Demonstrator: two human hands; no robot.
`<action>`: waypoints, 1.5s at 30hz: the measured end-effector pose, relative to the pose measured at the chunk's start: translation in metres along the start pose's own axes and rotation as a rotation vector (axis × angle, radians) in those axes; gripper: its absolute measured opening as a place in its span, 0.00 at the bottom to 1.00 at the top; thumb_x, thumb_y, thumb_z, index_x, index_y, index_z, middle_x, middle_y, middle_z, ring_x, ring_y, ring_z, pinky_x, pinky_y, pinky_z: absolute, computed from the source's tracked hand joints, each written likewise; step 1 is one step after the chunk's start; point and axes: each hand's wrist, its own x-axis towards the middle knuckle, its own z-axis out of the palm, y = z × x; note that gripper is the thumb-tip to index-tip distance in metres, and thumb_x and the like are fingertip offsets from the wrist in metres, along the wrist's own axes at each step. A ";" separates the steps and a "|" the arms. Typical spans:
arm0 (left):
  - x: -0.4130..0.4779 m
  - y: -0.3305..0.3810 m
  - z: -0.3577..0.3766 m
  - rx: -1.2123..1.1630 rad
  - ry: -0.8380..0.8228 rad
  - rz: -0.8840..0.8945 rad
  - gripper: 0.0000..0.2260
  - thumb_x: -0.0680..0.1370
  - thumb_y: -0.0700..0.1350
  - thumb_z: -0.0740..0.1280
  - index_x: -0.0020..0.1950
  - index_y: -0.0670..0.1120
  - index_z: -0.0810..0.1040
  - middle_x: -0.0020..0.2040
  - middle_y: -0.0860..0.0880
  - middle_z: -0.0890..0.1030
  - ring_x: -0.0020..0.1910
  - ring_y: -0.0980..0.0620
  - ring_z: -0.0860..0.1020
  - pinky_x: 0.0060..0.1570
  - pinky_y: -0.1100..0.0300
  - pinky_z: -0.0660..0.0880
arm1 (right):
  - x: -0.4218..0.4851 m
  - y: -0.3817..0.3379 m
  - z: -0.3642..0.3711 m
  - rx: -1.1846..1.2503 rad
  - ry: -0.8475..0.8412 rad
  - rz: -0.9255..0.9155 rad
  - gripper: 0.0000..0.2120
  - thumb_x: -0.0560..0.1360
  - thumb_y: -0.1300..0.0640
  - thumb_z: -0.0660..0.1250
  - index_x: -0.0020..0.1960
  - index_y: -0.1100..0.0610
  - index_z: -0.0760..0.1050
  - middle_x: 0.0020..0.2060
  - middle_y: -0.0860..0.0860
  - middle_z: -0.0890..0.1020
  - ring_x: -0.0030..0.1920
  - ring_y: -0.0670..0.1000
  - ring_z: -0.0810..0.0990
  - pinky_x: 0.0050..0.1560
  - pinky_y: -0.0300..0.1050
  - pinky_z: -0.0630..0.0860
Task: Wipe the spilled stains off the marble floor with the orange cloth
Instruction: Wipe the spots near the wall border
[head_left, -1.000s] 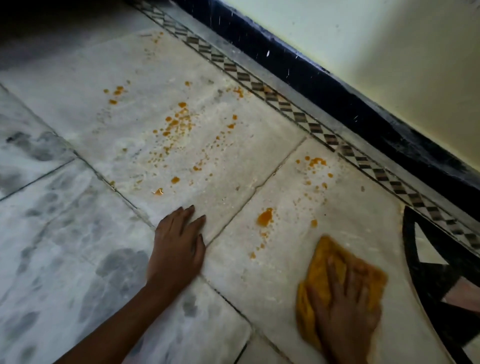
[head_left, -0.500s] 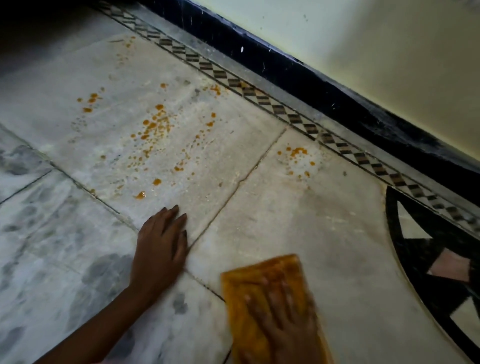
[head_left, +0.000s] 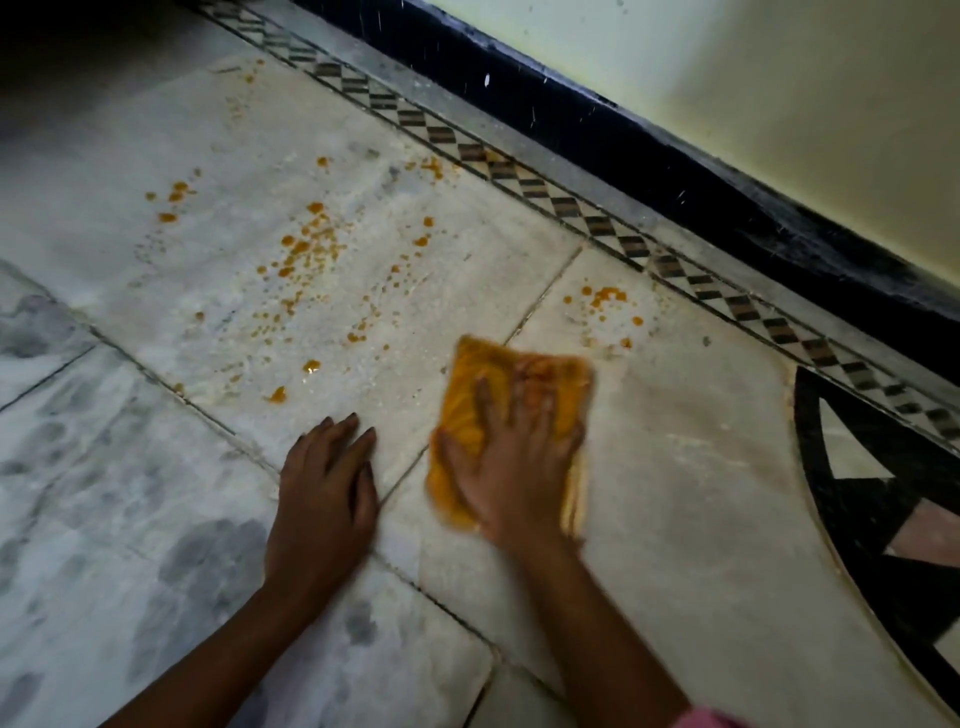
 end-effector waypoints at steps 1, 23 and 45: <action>0.000 -0.001 -0.001 -0.010 -0.008 -0.006 0.20 0.76 0.45 0.54 0.59 0.37 0.78 0.61 0.38 0.76 0.63 0.39 0.71 0.63 0.44 0.66 | -0.028 -0.005 0.002 0.010 0.020 -0.110 0.36 0.70 0.29 0.45 0.75 0.43 0.53 0.75 0.54 0.58 0.74 0.62 0.55 0.65 0.74 0.52; 0.002 -0.015 -0.039 -0.185 -0.021 -0.100 0.19 0.72 0.38 0.56 0.61 0.40 0.76 0.58 0.42 0.79 0.56 0.44 0.77 0.56 0.56 0.69 | -0.148 0.063 0.010 -0.213 -0.065 -0.710 0.28 0.76 0.37 0.53 0.74 0.42 0.57 0.75 0.53 0.58 0.74 0.60 0.56 0.61 0.66 0.61; -0.009 -0.073 -0.066 -0.059 0.258 -0.379 0.13 0.74 0.32 0.62 0.57 0.38 0.79 0.58 0.42 0.79 0.59 0.46 0.72 0.61 0.64 0.63 | -0.128 -0.013 0.013 -0.082 -0.167 -0.673 0.41 0.62 0.27 0.59 0.72 0.38 0.58 0.76 0.48 0.56 0.73 0.55 0.58 0.60 0.65 0.62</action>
